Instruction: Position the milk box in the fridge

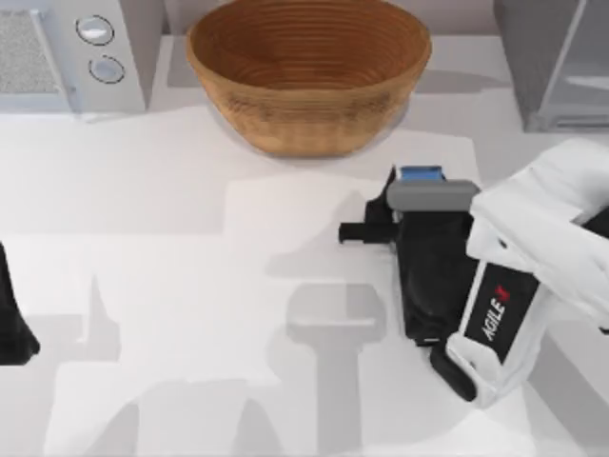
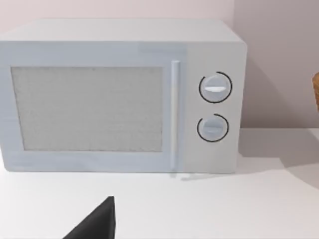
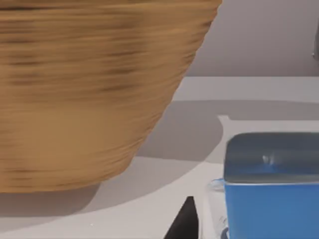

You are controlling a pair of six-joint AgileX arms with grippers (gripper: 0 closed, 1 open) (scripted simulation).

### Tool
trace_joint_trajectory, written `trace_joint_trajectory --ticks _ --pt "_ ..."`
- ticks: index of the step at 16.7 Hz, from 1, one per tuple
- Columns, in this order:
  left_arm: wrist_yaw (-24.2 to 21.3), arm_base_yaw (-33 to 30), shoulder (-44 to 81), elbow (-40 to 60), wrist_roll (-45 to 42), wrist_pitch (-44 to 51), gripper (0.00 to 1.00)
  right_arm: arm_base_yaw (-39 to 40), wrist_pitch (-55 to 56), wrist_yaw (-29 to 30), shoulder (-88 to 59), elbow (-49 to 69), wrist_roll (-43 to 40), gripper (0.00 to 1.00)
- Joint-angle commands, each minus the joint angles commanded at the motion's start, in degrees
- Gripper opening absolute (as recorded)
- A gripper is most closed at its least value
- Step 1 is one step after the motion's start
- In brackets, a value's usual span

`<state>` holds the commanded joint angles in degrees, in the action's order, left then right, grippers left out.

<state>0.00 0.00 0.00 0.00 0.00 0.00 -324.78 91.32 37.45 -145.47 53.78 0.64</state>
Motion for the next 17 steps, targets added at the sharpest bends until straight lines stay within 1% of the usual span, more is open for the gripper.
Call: trace_joint_trajectory --ticks 1,2,11,14,17 --pt "0.00 0.00 0.00 0.00 0.00 0.00 1.00 0.00 0.00 0.00 0.00 0.00 0.00 0.02" --pt "0.00 0.00 0.00 0.00 0.00 0.00 1.00 0.00 0.00 0.00 0.00 0.00 0.00 0.00" --pt "0.00 0.00 0.00 0.00 0.00 0.00 1.00 0.24 -0.10 0.05 0.21 -0.03 0.17 0.00" --pt "0.00 0.00 0.00 0.00 0.00 0.00 1.00 3.04 -2.79 0.61 3.29 0.43 2.48 0.00" --pt "0.00 0.00 0.00 0.00 0.00 0.00 1.00 6.58 -8.14 1.02 9.54 0.52 5.07 0.00"
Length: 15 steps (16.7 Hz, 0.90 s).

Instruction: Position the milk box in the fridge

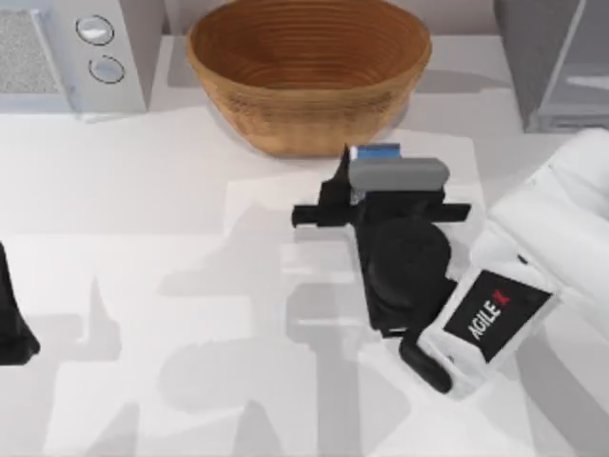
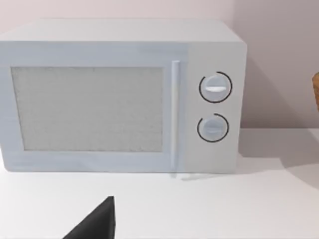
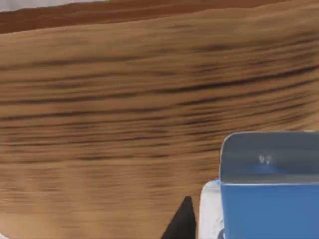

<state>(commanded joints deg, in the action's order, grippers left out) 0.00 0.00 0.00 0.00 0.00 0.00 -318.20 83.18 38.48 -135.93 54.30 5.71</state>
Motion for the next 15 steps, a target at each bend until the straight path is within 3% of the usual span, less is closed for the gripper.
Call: trace_joint_trajectory --ticks 3,8,15 --pt "0.00 0.00 0.00 0.00 0.00 0.00 1.00 0.73 -7.62 -0.14 8.86 -0.71 0.51 0.00" --pt "0.00 0.00 0.00 0.00 0.00 0.00 1.00 -4.63 -19.30 -0.99 20.88 -3.23 -3.33 0.00" --pt "0.00 0.00 0.00 0.00 0.00 0.00 1.00 -6.14 -21.12 -1.23 22.72 -3.54 -4.48 0.00"
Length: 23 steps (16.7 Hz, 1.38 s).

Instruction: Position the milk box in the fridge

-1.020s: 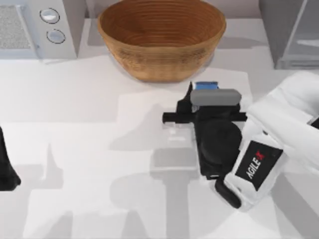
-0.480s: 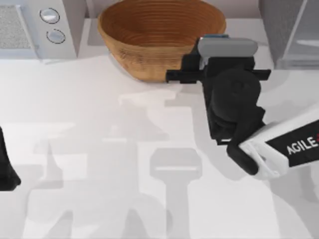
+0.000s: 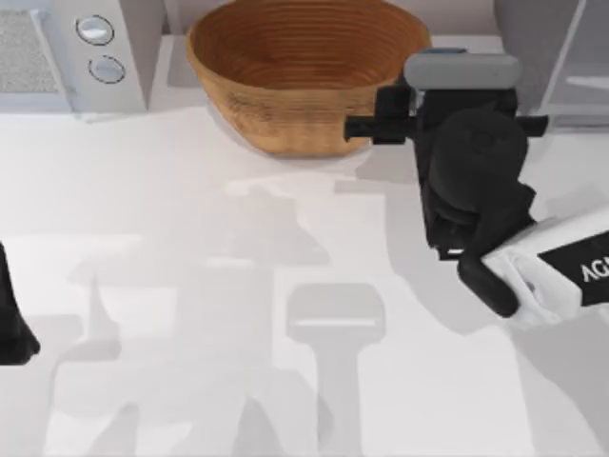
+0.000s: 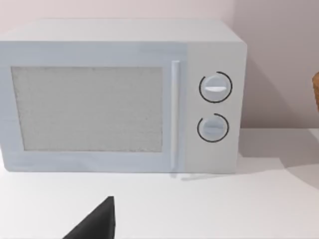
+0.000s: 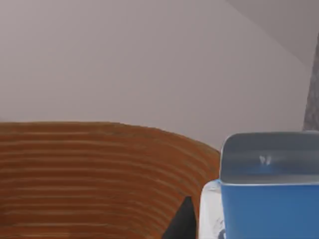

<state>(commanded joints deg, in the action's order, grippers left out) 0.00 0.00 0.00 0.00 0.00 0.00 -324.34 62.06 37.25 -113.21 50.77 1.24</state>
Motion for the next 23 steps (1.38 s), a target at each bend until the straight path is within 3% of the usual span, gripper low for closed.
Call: trace_joint_trajectory --ticks 6,11,16,23 --pt "0.00 0.00 0.00 0.00 0.00 0.00 1.00 8.17 -2.66 2.89 1.49 -2.28 -1.31 0.00" --pt "0.00 0.00 0.00 0.00 0.00 0.00 1.00 29.49 -9.26 3.83 8.60 -7.71 -2.73 0.00" --pt "0.00 0.00 0.00 0.00 0.00 0.00 1.00 65.20 -18.09 2.79 20.31 -14.84 -3.06 0.00" --pt "0.00 0.00 0.00 0.00 0.00 0.00 1.00 130.78 -28.48 -0.37 35.89 -22.96 -1.84 0.00"
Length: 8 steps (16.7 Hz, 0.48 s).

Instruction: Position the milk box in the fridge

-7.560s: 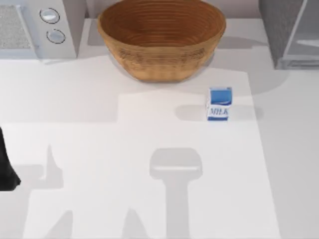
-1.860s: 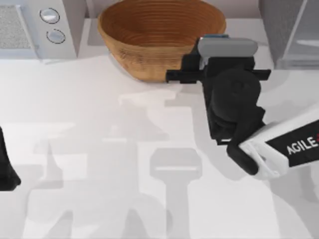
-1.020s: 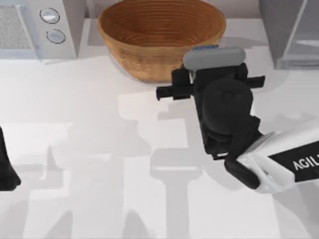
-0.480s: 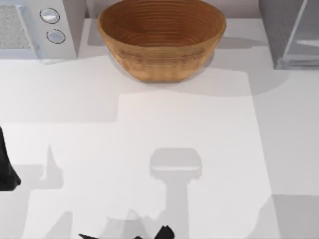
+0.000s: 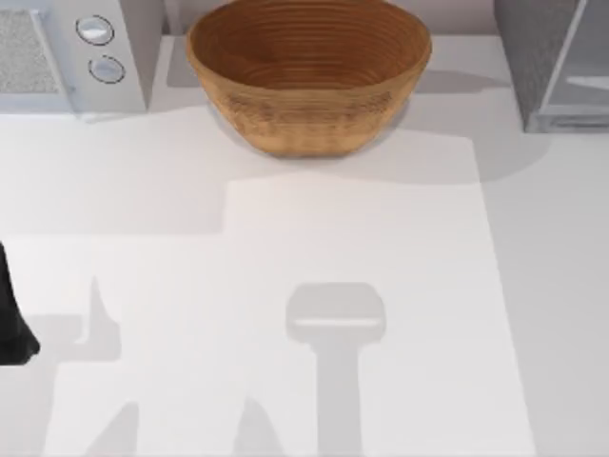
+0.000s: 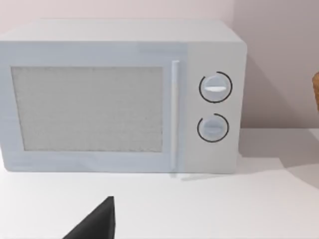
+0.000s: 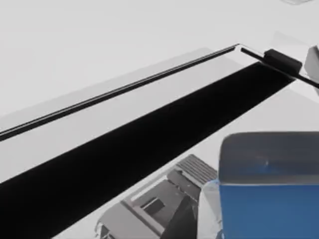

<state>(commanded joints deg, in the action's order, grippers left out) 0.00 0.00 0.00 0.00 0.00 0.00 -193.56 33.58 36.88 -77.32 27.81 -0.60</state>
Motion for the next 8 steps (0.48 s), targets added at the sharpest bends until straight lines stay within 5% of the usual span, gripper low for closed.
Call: trace_joint_trajectory --ticks 8 --pt "0.00 0.00 0.00 0.00 0.00 0.00 1.00 56.45 -10.41 -13.98 16.54 -8.03 0.59 0.00"
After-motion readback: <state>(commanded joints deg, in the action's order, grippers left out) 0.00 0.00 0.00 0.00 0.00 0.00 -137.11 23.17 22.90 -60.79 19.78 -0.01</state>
